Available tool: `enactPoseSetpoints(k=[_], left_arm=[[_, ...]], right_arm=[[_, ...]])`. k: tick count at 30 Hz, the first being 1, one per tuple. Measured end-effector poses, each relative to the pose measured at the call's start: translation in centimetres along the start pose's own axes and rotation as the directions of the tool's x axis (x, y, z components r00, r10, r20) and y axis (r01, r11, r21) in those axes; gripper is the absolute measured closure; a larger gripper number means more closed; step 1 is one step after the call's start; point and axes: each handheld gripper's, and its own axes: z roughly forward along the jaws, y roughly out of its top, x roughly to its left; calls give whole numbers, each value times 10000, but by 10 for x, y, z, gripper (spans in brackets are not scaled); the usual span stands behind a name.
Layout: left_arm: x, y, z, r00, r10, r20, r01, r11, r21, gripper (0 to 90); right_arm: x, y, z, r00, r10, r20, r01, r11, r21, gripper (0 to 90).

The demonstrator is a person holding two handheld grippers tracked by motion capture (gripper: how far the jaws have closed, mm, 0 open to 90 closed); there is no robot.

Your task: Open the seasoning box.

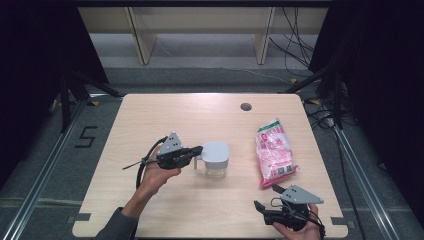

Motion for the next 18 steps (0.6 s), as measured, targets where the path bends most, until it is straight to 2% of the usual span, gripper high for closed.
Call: enactPoseSetpoints(k=[1,2,3,4,5,6,7,8,9,10,11,12,13,14,15,18], left_arm=[[0,1,0,9999,62,-80,-61,10000,24,890],[0,2,0,9993,308,-196,-306,9995,100,890],[0,2,0,9993,308,-196,-306,9995,100,890],[-1,2,1,9994,318,-167,-317,9995,95,890],[-1,2,1,9994,318,-167,-317,9995,95,890],[-2,1,1,9995,265,-178,-263,9996,84,891],[-2,1,1,9993,324,-175,-322,9995,72,890],[-2,0,1,9997,165,-177,-164,9999,29,890],[-1,0,1,9996,234,-156,-234,9997,9,890],[0,0,0,9993,337,-150,-335,9994,101,890],[-1,0,0,9996,230,-156,-230,9997,-19,890],[0,0,0,9993,332,-147,-332,9994,-3,890],[0,0,0,9992,361,-146,-361,9993,-11,890],[1,-1,0,9993,350,-111,-351,9994,-52,889],[0,-1,0,9995,225,-212,-226,9997,-62,888],[-1,-2,-1,9988,372,-309,-372,9993,-8,887]], right_arm=[[2,0,-1,9998,32,179,-33,10000,51,186],[3,1,0,9999,55,139,-56,10000,18,193],[4,1,1,9999,89,72,-89,9999,80,193],[3,2,1,9997,-206,133,205,9998,54,219],[3,2,1,9997,-206,133,205,9998,54,219],[0,5,4,9989,-452,152,452,9990,-5,243],[0,6,5,9991,-396,141,396,9992,19,262],[-1,8,6,9990,-434,68,434,9990,52,295],[-2,10,9,9986,-529,51,530,9984,-174,327],[-5,12,11,9963,-860,81,862,9956,-355,347],[-3,14,10,9987,-511,13,511,9987,-65,377],[-6,16,13,9971,-758,-55,756,9967,-305,413],[-4,18,15,9992,-376,-116,372,9988,-329,441],[-7,20,18,9971,-728,-203,717,9962,-499,468],[-9,23,20,9963,-852,-115,845,9949,-547,486],[-9,30,28,9949,-987,-188,972,9928,-696,579]])
